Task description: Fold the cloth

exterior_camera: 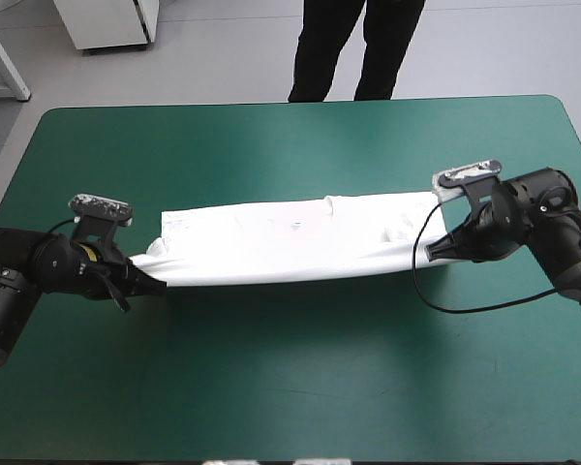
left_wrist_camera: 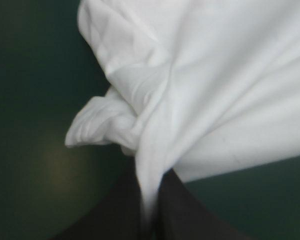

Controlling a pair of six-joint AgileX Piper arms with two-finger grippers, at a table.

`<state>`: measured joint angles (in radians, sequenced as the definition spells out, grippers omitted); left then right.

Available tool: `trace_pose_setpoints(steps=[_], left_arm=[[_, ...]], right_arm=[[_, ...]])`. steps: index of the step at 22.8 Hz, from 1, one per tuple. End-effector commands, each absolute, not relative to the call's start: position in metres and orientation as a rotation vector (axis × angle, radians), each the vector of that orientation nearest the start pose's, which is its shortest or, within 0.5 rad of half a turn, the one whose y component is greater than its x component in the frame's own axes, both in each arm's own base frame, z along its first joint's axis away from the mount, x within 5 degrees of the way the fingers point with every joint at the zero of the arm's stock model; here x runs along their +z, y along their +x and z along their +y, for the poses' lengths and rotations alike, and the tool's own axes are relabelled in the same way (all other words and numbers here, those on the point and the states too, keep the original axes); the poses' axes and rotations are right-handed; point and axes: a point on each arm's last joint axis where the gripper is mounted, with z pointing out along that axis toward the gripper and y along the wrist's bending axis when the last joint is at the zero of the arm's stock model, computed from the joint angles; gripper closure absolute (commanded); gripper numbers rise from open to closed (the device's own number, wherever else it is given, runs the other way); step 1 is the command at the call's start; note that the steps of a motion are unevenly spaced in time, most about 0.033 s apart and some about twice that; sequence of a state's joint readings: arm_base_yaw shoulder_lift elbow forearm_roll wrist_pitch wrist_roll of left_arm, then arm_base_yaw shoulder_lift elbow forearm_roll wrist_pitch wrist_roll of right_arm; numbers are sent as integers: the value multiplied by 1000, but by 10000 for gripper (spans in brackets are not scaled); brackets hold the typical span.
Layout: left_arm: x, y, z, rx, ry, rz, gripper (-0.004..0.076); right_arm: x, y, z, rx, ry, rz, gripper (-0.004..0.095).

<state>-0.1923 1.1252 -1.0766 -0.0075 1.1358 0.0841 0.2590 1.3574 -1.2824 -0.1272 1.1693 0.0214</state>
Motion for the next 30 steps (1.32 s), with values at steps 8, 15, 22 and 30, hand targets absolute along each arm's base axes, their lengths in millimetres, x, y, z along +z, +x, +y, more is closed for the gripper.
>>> trace_pose_setpoints(steps=[8, 15, 22, 30], left_arm=[[335, 309, -50, 120, 368, 2430, 733], [276, 349, -57, 144, 422, 2530, 733], [286, 352, -55, 180, 431, 2522, 661], [360, 341, -49, 196, 306, 2477, 354]], right_arm=[[334, 378, 79, -127, -343, 2446, 925], [279, 420, 90, -146, -378, 2554, 924], [304, 421, 79, -70, -367, 2545, 749], [373, 389, 47, -81, -282, 2445, 350]])
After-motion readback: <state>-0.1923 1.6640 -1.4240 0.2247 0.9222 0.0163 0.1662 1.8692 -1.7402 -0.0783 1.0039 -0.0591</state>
